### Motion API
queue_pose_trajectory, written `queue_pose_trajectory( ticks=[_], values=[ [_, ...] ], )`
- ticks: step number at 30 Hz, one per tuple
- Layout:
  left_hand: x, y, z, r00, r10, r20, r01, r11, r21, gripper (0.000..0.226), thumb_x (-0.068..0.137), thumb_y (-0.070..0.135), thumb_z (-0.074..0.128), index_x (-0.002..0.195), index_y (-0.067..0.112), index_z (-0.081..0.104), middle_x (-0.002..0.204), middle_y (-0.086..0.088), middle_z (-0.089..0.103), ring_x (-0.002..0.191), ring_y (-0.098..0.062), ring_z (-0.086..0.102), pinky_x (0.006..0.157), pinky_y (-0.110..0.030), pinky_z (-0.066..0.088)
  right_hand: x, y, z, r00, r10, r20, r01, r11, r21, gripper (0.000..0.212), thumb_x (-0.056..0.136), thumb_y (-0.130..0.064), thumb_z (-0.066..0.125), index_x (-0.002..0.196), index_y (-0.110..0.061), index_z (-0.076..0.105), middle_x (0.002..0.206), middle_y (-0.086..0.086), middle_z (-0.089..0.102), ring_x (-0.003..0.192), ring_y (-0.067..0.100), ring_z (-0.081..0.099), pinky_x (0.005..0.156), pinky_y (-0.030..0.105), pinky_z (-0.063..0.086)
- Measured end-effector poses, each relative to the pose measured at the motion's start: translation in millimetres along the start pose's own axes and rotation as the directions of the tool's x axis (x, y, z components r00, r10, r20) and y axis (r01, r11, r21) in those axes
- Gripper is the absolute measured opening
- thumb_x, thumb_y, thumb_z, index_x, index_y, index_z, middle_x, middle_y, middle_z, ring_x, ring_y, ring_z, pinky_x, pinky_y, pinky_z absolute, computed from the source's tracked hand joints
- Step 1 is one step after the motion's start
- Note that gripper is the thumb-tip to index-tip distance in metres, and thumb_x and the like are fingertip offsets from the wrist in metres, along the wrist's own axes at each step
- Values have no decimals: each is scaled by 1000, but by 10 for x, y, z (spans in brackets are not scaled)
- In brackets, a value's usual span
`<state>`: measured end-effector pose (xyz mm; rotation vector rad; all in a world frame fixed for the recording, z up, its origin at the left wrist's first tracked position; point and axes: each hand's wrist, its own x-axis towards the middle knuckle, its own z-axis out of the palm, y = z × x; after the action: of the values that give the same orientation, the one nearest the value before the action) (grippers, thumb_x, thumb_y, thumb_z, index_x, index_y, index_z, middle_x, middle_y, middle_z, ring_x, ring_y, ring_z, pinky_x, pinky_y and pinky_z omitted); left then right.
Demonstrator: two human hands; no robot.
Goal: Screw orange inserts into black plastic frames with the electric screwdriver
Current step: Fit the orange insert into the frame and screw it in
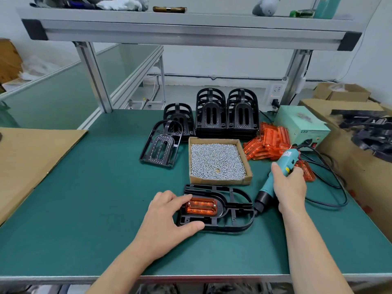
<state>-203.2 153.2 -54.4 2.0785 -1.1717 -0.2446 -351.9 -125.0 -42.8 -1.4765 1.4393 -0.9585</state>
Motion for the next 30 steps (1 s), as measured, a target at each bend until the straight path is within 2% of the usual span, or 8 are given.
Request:
queue_pose_trajectory(
  ticks=[3, 7, 12, 15, 18, 24, 27, 30],
  values=[
    [-11, 7, -4, 999, 32, 1, -32, 999, -1, 61, 66, 77, 63, 120, 50, 61, 96, 21, 43, 107, -4, 41, 94, -23, 37, -2, 4, 25, 996, -79, -34, 72, 983, -166, 36, 93, -43, 66, 108, -12, 53, 106, 8, 54, 85, 26, 48, 77, 35, 37],
    [-21, 0, 2, 991, 120, 52, -122, 991, 55, 54, 63, 74, 68, 111, 50, 61, 106, 24, 36, 112, -4, 36, 97, -26, 34, -26, -3, 28, 991, -131, -42, 115, 957, -265, 62, 92, -35, 70, 138, -1, 46, 131, 23, 44, 106, 36, 47, 86, 43, 43],
    [-6, -32, 5, 985, 161, 66, -163, 986, 19, 44, 68, 64, 68, 106, 42, 69, 117, 22, 38, 118, -3, 35, 104, -33, 36, -84, 9, -18, 967, -236, -92, 207, 945, -253, 52, 92, -24, 69, 137, -4, 52, 141, 20, 36, 129, 37, 34, 101, 48, 40],
    [-8, -47, -4, 982, 176, 67, -172, 983, -63, 40, 73, 60, 69, 106, 38, 69, 121, 29, 38, 124, -4, 37, 106, -25, 35, -146, 5, -4, 942, -328, -66, 304, 922, -240, 40, 92, -19, 68, 129, -6, 59, 139, 18, 39, 130, 36, 32, 106, 39, 31],
    [-3, -39, -16, 987, 158, 17, -153, 974, -167, 35, 81, 54, 65, 108, 31, 67, 123, 28, 44, 128, -11, 44, 106, -19, 33, -234, -38, 30, 851, -525, -27, 504, 830, -240, 31, 86, -2, 65, 117, -8, 66, 126, 15, 52, 124, 36, 40, 99, 20, 21],
    [4, -25, -42, 976, 29, -217, -118, 905, -410, 28, 88, 46, 60, 109, 30, 64, 106, 9, 67, 101, -14, 63, 89, -21, 47, -445, -213, 47, 545, -805, 235, 828, 561, 1, 61, 67, 12, 43, 116, -11, 71, 112, -1, 63, 108, 22, 53, 100, 17, 34],
    [18, -28, -53, 948, -83, -307, -83, 868, -490, 22, 86, 53, 58, 98, 35, 62, 86, -3, 66, 81, -27, 60, 75, -27, 47, -550, -298, 53, 479, -737, 477, 754, 623, 207, 74, 68, 17, 48, 124, -28, 66, 113, -12, 60, 94, 12, 56, 81, 17, 43],
    [29, -44, -57, 928, -121, -352, -83, 855, -513, 23, 86, 56, 57, 93, 34, 61, 81, -6, 65, 78, -32, 63, 72, -28, 48, -646, -316, 109, 510, -608, 608, 566, 770, 295, 61, 80, -5, 62, 116, -54, 61, 99, -18, 65, 78, 14, 58, 75, 24, 49]
  ],
)
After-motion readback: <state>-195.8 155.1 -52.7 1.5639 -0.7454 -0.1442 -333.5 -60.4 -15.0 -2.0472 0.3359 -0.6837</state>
